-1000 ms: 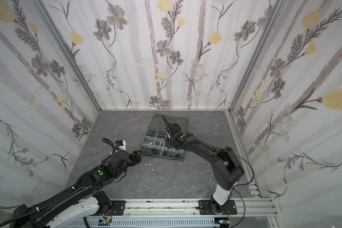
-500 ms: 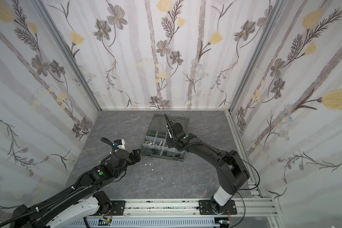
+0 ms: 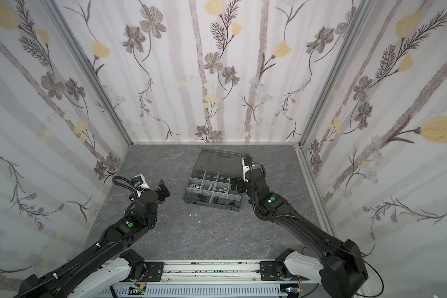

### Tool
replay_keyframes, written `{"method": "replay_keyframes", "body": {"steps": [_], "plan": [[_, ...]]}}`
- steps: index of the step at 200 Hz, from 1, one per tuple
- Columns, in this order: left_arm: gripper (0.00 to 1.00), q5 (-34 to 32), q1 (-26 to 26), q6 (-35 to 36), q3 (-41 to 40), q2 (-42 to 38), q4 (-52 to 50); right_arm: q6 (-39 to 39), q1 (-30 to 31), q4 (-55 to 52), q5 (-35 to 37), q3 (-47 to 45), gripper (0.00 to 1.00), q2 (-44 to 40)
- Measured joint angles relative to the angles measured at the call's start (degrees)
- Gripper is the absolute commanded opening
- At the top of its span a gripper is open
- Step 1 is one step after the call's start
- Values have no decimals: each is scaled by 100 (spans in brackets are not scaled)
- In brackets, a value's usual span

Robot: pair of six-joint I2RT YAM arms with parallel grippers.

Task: Sort the screws and nuts into containers
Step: Reset both arms

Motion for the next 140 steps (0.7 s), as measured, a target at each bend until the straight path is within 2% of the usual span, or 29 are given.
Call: {"method": "replay_keyframes", "body": {"steps": [19, 35, 52, 65, 85, 118, 140], "plan": [[100, 568, 953, 564, -619, 337, 1222, -76, -258, 1132, 507, -1272, 100, -1126], [100, 994, 1609, 756, -876, 979, 2085, -210, -662, 2050, 920, -2260, 100, -1797], [100, 1386, 1891, 931, -868, 1812, 2669, -306, -1158, 2785, 1266, -3021, 100, -2057], [100, 1648, 1945, 1088, -754, 2487, 3071, -345, -1517, 2830, 1375, -3191, 100, -2120], [100, 1971, 1967, 1340, -560, 3185, 3600, -485, -1954, 3521, 1434, -3338, 100, -1893], [100, 2409, 2015, 1633, -564, 3799, 4787, -643, -2649, 4177, 1163, -3418, 100, -621], [100, 2870, 2413, 1600, -844, 4050, 5580, -669, -2935, 5407, 765, -3652, 100, -15]]}}
